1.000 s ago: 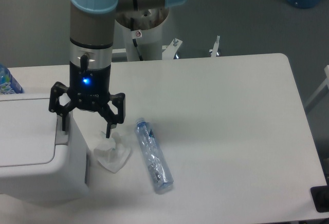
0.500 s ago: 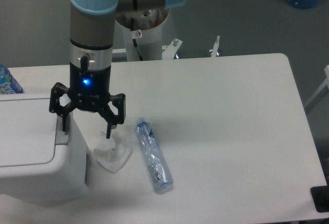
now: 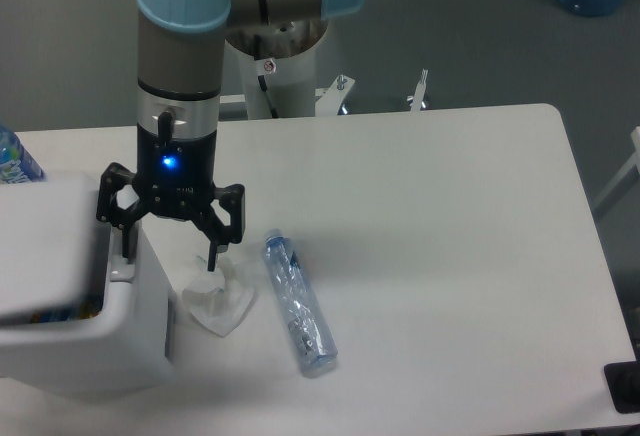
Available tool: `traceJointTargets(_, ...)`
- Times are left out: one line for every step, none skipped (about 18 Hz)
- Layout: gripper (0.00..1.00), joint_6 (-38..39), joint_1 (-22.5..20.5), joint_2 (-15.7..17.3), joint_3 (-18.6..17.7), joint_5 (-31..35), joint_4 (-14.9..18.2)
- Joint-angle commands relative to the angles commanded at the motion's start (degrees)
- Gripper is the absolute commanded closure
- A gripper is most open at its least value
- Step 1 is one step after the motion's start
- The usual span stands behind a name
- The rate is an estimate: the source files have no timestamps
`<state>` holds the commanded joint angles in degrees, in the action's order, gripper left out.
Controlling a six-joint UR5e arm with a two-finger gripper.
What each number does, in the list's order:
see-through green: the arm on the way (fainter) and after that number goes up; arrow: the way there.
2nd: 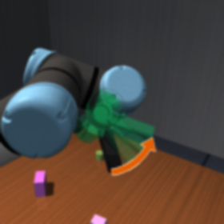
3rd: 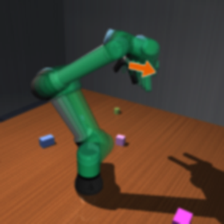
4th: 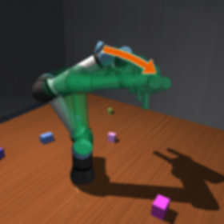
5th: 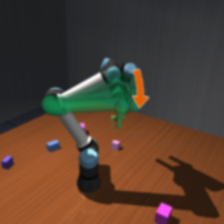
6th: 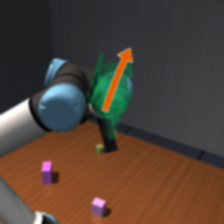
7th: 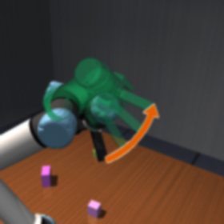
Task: Open the trash can
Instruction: 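Push the trash can lid up and back with the gripper finger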
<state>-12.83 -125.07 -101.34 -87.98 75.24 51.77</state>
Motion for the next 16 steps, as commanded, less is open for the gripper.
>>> traceJointTargets(0.00, 0.0, 0.0, 0.0, 0.0, 0.0, 0.0)
traceJointTargets(0.00, 0.0, 0.0, 0.0, 0.0, 0.0, 0.0)
traceJointTargets(0.00, 0.0, 0.0, 0.0, 0.2, 0.0, 0.0)
traceJointTargets(0.00, 0.0, 0.0, 0.0, 0.2, 0.0, 0.0)
traceJointTargets(0.00, 0.0, 0.0, 0.2, 0.5, 0.0, 0.0)
traceJointTargets(0.00, 0.0, 0.0, 0.3, 1.0, 0.0, 0.0)
traceJointTargets(0.00, -0.6, -0.1, 0.5, 1.6, 0.0, 0.0)
traceJointTargets(0.00, -0.8, -0.1, 0.5, 2.3, 0.0, 0.0)
traceJointTargets(0.00, -1.1, -0.1, 0.5, 3.1, 0.2, 0.0)
traceJointTargets(0.00, -1.1, -0.4, 0.5, 3.9, 0.4, 0.0)
traceJointTargets(0.00, -1.6, -1.1, 0.5, 4.5, 0.6, 0.1)
traceJointTargets(0.00, -2.6, -2.4, 0.6, 4.8, 1.0, 0.3)
traceJointTargets(0.00, -3.9, -3.4, 0.7, 4.7, 1.1, 0.5)
traceJointTargets(0.00, -5.5, -3.9, 0.7, 4.7, 1.6, 0.9)
traceJointTargets(0.00, -7.3, -4.4, 0.8, 4.3, 2.5, 1.0)
traceJointTargets(0.00, -8.9, -4.8, 0.8, 4.1, 4.0, 1.6)
